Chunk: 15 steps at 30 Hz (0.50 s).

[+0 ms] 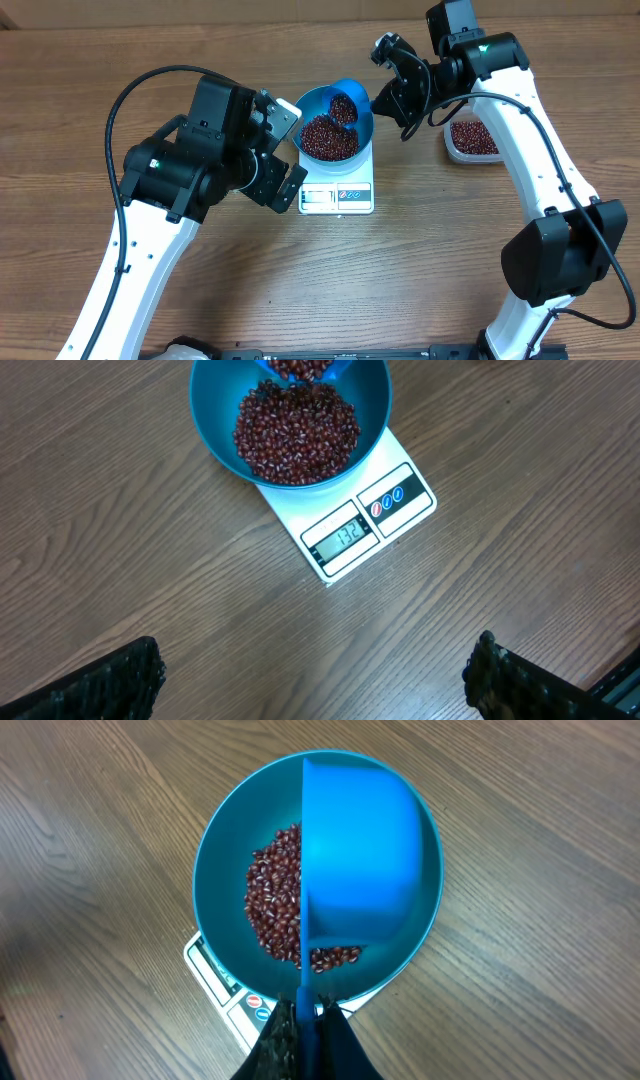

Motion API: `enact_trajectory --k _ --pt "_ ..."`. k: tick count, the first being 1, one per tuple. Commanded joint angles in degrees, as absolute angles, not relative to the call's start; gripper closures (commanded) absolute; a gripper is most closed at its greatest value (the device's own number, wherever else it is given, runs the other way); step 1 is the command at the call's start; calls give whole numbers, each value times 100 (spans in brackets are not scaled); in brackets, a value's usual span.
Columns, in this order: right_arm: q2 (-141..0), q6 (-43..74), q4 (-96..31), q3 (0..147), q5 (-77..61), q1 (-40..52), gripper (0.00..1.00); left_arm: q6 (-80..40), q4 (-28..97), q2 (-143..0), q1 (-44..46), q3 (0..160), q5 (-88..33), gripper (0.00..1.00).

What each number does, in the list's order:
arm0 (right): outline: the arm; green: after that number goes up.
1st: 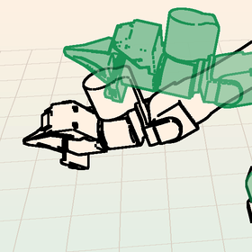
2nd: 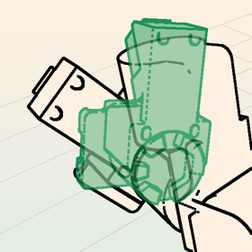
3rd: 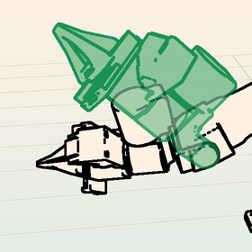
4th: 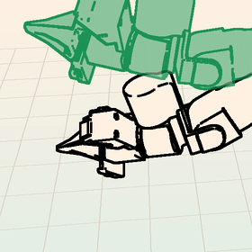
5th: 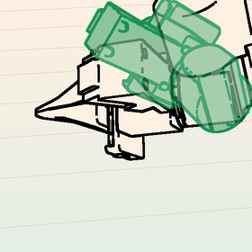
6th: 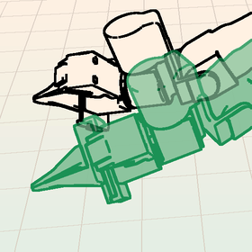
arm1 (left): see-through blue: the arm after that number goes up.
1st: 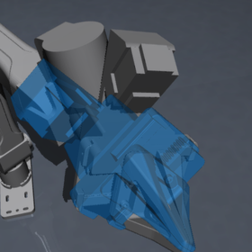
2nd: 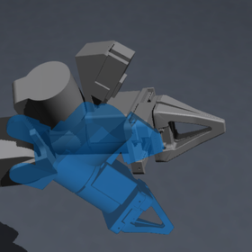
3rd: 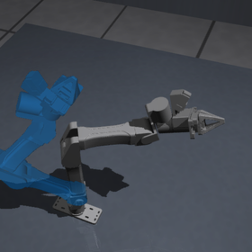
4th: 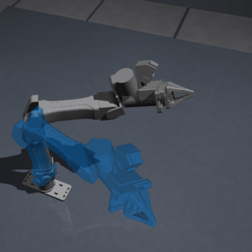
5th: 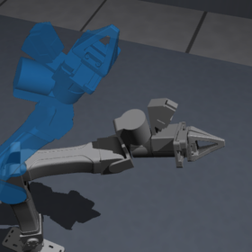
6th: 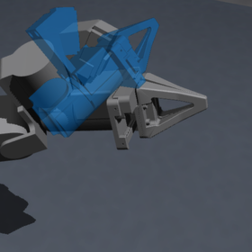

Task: Scoop item into bowl and weigh 150g on scale
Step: 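Hold the scoop tilted over the bowl, trickling beans slowly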

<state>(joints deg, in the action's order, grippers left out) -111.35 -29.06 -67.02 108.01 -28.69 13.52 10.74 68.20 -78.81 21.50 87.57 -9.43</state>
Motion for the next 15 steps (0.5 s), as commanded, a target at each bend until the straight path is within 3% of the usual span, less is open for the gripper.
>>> enact_trajectory --k 1,4,15 --pt "-10912 -3009 -6836 10975 -3070 1396 96 1160 6838 -7907 2139 8790 -989 1" --pt "-10912 -3437 -7091 10975 -3037 1415 96 1160 6836 -7907 2139 8790 -989 1" --pt "-10912 -3022 -6866 10975 -2958 1413 96 1160 6838 -7907 2139 8790 -991 0"
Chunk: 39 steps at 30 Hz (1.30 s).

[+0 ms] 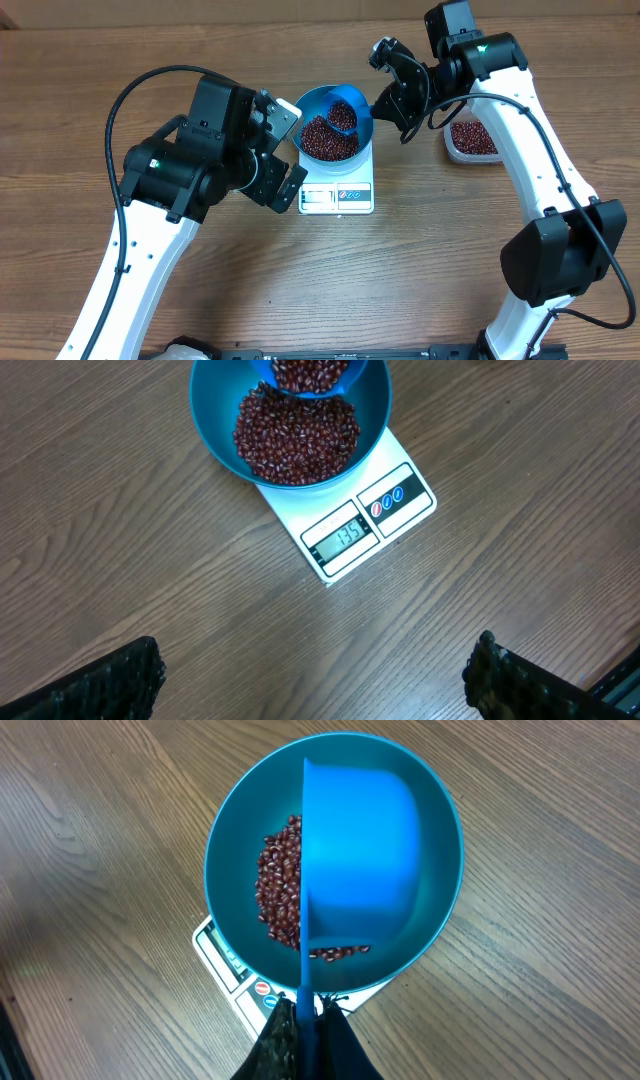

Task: Scoop item into bowl and weigh 150g on scale
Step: 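Hold the scoop tilted over the bowl, trickling beans slowly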

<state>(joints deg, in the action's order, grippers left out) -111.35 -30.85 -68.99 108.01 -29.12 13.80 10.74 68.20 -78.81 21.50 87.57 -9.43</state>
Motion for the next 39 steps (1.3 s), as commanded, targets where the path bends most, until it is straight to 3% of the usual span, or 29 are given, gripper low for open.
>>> enact_trajectory --k 1,33,39 --pt "-10912 -3022 -6864 10975 -2958 1413 96 1160 6836 -7907 2139 8790 -989 0" --pt "-10912 -3155 -6807 10975 -2917 1494 96 1160 6838 -7907 2139 8790 -991 0" --pt "-10912 -3771 -7100 10975 -2762 1529 96 1160 6838 -7907 2139 8790 -989 0"
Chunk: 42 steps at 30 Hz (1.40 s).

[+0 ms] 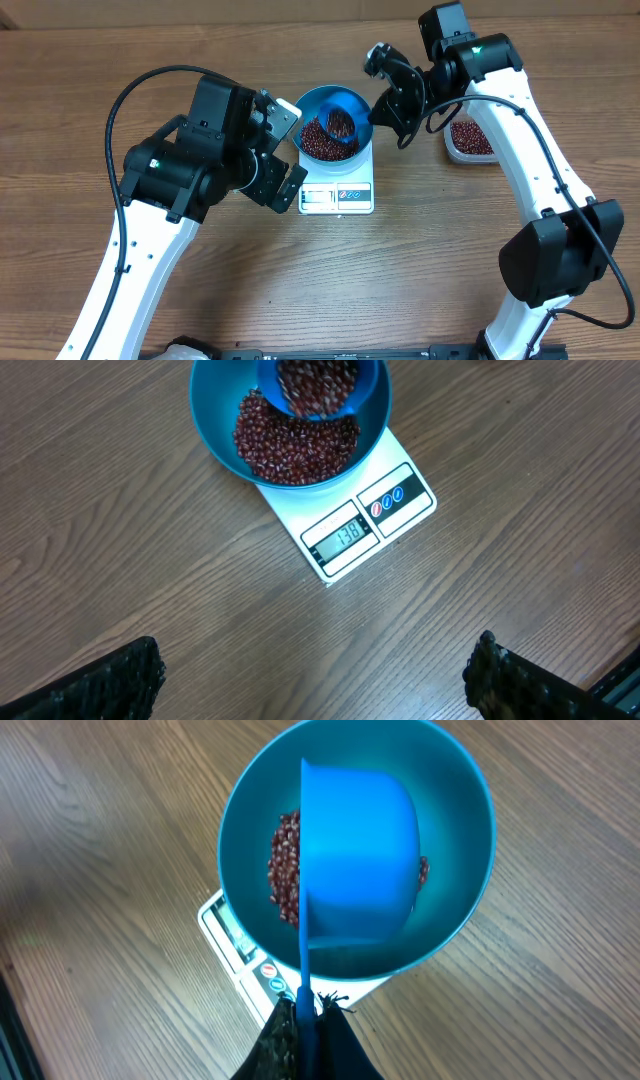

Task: Scoop item into bowl and weigh 150g on scale
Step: 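Hold the scoop tilted over the bowl, trickling beans slowly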

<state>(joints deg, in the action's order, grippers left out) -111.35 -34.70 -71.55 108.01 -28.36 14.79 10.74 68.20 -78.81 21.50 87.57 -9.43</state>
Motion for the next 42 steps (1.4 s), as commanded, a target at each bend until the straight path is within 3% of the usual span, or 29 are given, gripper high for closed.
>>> enact_trajectory --k 1,42 --pt "-10912 -3747 -7043 10975 -2742 1527 96 1160 6838 -7907 2139 8790 -991 0" --pt "-10912 -3492 -6672 10975 -2657 1546 96 1160 6838 -7907 2139 8790 -989 0"
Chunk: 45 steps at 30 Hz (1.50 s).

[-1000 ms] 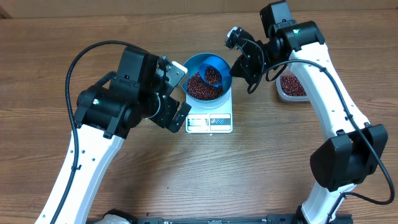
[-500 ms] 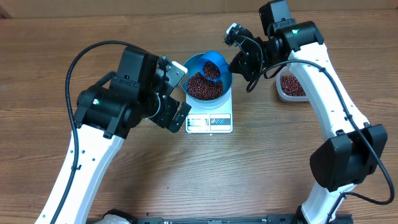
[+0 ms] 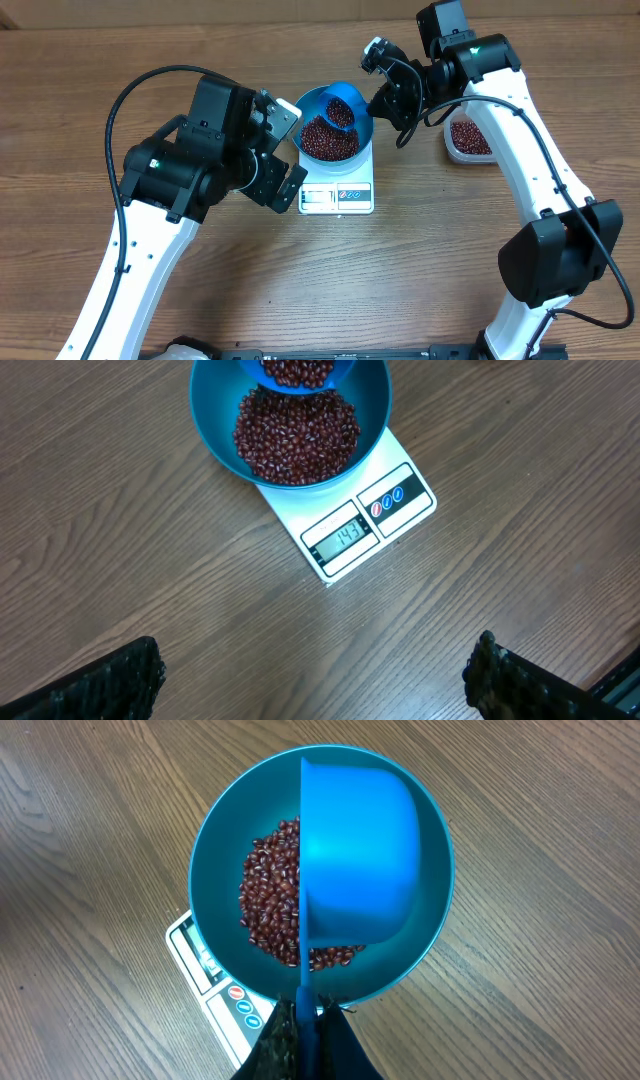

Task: Scoop item into bowl and weigh 150g on scale
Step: 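Hold the scoop tilted over the bowl, trickling beans slowly, then shake the tilted scoop gently to add beans toward 150 g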

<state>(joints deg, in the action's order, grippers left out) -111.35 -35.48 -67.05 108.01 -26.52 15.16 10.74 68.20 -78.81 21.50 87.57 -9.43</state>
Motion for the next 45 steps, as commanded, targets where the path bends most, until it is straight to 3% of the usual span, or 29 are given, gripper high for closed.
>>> enact_trajectory --k 1,7,45 --pt "-10912 -3492 -6672 10975 -2657 1546 96 1160 6838 -7907 2139 8790 -989 1" --pt "-10912 -4108 -7046 10975 -2655 1581 96 1160 6838 -7907 2139 8790 -989 1" --pt "-10912 -3730 -6912 10975 -2639 1575 96 1160 6836 -7907 2139 8790 -991 1"
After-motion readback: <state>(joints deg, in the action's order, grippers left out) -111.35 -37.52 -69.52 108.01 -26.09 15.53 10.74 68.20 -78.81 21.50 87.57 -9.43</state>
